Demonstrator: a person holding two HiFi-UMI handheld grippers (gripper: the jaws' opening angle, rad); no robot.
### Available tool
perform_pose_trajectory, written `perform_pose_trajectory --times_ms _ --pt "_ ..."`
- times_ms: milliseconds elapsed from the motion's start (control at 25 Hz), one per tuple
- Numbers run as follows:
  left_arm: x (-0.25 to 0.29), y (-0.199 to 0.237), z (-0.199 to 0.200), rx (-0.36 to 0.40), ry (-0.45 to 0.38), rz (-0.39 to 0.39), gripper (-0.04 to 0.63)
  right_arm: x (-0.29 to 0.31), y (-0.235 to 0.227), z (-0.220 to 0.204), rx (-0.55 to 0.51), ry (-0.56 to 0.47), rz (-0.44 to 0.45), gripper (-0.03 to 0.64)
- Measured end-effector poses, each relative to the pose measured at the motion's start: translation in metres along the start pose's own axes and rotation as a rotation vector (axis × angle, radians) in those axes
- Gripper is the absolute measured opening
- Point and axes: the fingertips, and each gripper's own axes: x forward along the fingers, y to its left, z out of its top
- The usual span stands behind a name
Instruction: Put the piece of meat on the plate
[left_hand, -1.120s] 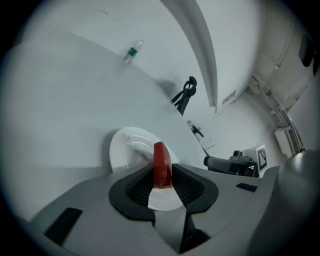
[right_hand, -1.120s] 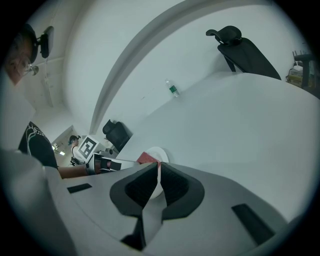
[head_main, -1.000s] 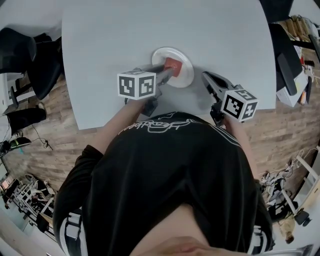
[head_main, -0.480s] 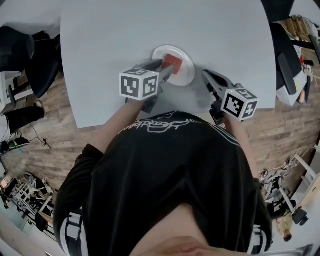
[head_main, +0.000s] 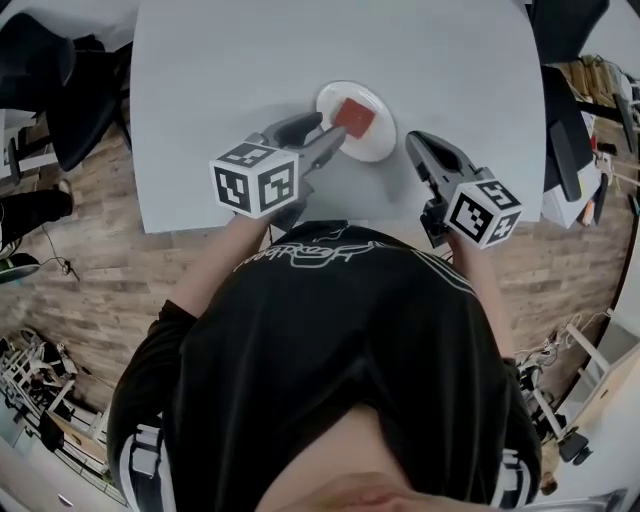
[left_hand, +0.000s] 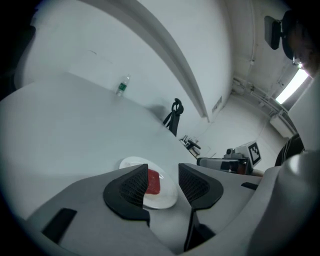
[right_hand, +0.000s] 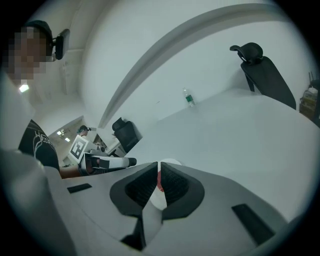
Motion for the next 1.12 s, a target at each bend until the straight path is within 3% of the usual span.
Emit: perform_pose_trajectory --times_ms 200,280,360,760,1120 --pt "-0.042 -0.049 0.009 0.165 -0.077 -0.039 0.058 -0.024 0.05 0.021 -0.097 -0.062 0.085 0.02" --pt "-0.058 -0.069 0.007 0.25 -0.086 -0.04 0.022 -0.039 0.071 0.024 -0.145 -0.088 0.102 0.02" --pt "-0.074 -0.093 0.0 0.286 -0.088 -0.072 0.009 -0.056 0.092 0.022 -0.164 -0.113 0.12 0.02" --pt "-0.153 -0.204 -0.063 0.307 -0.141 -0.235 0.008 -0.156 0.18 -0.047 -0.207 -0.176 0.142 0.02" --pt "-0.209 -0.264 -0.136 0.301 -0.179 -0.249 0.008 -0.227 0.236 -0.122 -0.228 -0.2 0.141 0.02"
